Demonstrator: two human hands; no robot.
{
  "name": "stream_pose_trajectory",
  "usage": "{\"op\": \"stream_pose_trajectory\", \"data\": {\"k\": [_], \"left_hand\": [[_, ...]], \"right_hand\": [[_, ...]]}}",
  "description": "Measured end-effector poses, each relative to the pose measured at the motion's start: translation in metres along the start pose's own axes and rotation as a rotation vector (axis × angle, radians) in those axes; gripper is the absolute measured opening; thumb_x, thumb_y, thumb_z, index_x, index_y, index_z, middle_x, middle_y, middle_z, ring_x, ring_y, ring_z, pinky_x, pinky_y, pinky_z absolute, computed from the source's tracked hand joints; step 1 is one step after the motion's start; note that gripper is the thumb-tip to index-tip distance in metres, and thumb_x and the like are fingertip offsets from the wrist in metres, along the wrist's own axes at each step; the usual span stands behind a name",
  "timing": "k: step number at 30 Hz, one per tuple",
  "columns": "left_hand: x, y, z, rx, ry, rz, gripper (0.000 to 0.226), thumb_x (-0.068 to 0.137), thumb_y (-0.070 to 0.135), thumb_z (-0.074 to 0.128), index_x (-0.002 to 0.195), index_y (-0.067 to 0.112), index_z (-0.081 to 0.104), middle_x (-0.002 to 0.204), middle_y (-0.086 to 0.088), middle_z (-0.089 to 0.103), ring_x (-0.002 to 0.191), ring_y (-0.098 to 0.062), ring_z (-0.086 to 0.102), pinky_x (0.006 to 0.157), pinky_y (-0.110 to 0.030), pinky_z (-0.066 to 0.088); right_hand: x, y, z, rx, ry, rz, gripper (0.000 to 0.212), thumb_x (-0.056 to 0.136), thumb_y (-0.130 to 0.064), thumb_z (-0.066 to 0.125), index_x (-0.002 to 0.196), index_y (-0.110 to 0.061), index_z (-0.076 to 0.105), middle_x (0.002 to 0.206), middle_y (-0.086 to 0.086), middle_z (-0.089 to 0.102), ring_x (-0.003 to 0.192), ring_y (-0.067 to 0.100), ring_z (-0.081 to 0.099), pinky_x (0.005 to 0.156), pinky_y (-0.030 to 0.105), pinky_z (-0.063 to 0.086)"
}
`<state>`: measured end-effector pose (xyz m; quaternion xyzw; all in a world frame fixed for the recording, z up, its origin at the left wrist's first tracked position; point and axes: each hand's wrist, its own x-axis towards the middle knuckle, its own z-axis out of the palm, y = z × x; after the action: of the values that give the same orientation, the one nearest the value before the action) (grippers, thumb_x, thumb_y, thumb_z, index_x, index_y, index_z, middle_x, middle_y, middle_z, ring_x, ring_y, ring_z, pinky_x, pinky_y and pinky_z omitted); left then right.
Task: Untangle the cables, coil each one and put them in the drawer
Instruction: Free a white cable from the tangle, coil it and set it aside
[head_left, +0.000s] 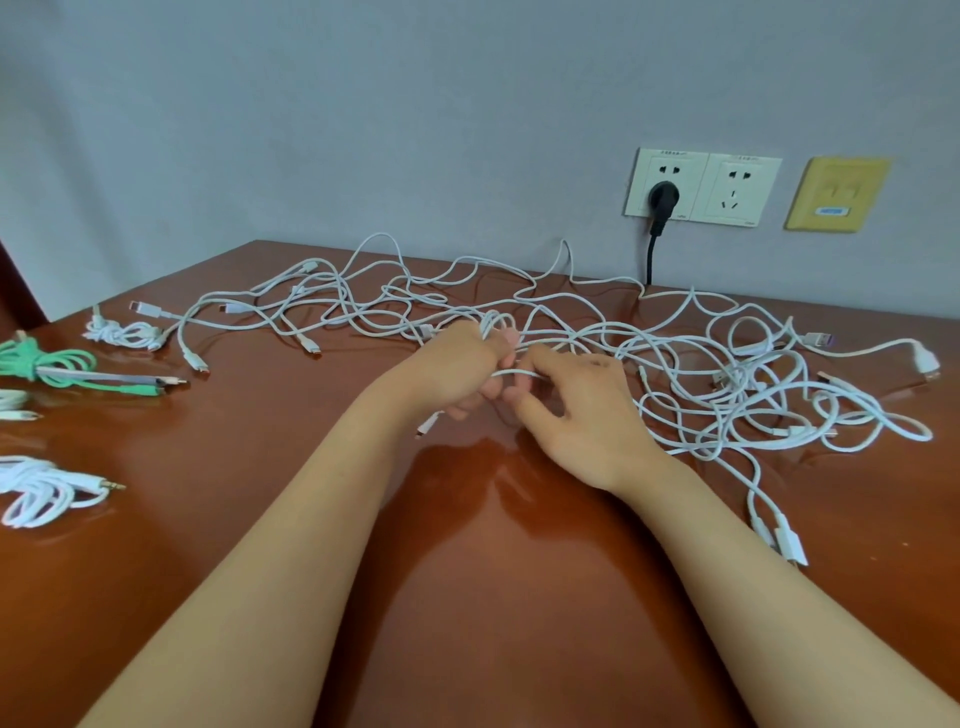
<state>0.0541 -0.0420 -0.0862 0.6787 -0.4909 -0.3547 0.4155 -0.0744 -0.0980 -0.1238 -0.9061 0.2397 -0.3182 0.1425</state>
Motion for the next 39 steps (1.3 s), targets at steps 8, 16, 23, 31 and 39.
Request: {"op": "stream_pose_trajectory", "data": {"k": [8,16,23,31,39], "left_hand": [[-0.007,0.000,-0.003,-0.017,-0.216,-0.034,0.053,0.089,0.063,0.020,0.072,0.016,0.038,0.046,0.008,0.028,0.032,-0.003,0.018,0.035,-0.013,0.017],[-0.012,0.002,0.000,0.067,-0.409,-0.052,0.041,0.093,0.052,0.034,0.072,0.016,0.038,0.042,0.009,0.029,0.029,-0.002,0.019,0.033,-0.011,0.016],[-0.010,0.001,0.001,-0.159,-0.309,0.061,0.044,0.099,0.046,0.025,0.072,0.014,0.040,0.042,0.007,0.027,0.029,-0.002,0.017,0.034,-0.012,0.014],[-0.003,0.001,-0.002,-0.303,-0.018,0.181,0.044,0.101,0.039,0.026,0.077,0.011,0.050,0.038,0.005,0.031,0.026,-0.005,0.019,0.035,-0.011,0.017],[-0.001,0.002,0.007,-0.227,0.051,0.224,0.033,0.101,0.035,0.034,0.090,0.019,0.061,0.038,0.004,0.040,0.026,-0.007,0.022,0.036,-0.011,0.020]], "right_hand": [[0.005,0.008,0.001,0.109,0.220,-0.055,0.017,0.088,-0.029,0.049,0.079,-0.023,0.062,0.060,-0.023,0.053,0.061,-0.003,0.045,0.075,0.037,0.040],[0.004,0.014,0.004,0.080,0.291,-0.013,0.016,0.086,-0.036,0.049,0.075,-0.027,0.043,0.049,-0.020,0.044,0.056,-0.009,0.045,0.071,0.032,0.035],[0.005,0.012,0.002,0.326,0.299,0.124,0.033,0.092,-0.038,0.033,0.070,-0.024,0.052,0.068,-0.005,0.062,0.067,0.009,0.054,0.071,0.033,0.042],[0.008,0.014,0.004,0.092,0.352,0.096,0.031,0.092,-0.032,0.037,0.088,-0.014,0.062,0.084,0.000,0.064,0.082,0.022,0.058,0.082,0.048,0.043],[0.005,0.005,0.002,0.258,0.426,0.116,0.026,0.093,-0.023,0.043,0.083,-0.006,0.060,0.065,-0.003,0.056,0.065,0.010,0.048,0.061,0.012,0.034]]}}
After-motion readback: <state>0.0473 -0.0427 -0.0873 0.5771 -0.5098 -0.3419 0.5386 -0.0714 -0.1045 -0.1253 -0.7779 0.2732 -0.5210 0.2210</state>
